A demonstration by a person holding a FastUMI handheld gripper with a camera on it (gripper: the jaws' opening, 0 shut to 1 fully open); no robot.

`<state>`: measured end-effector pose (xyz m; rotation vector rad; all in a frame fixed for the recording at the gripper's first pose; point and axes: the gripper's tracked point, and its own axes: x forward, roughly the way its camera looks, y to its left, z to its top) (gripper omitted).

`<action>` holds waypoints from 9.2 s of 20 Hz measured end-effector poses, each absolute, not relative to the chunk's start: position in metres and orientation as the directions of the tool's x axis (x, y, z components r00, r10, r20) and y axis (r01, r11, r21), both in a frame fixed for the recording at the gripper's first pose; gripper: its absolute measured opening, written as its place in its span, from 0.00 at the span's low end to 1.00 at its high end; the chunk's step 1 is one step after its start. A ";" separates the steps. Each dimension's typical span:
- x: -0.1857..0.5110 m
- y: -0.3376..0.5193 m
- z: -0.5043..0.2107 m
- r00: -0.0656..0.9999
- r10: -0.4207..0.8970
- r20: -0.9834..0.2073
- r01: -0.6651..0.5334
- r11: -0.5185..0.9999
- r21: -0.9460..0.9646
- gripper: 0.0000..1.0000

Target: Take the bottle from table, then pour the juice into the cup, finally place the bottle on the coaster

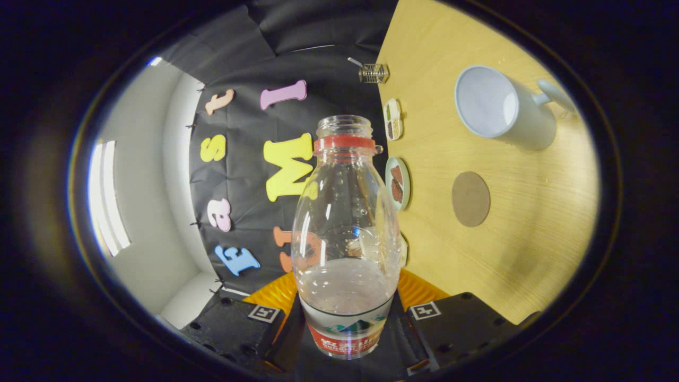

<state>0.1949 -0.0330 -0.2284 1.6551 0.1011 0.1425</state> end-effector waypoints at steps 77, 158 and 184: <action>0.183 -0.056 -0.196 0.981 0.171 0.095 -0.146 0.320 0.936 0.75; 0.059 -0.060 -0.050 0.999 -0.014 -0.034 0.013 0.999 -0.034 1.00; -0.060 -0.060 -0.073 1.000 -0.021 -0.021 0.021 0.999 -0.027 1.00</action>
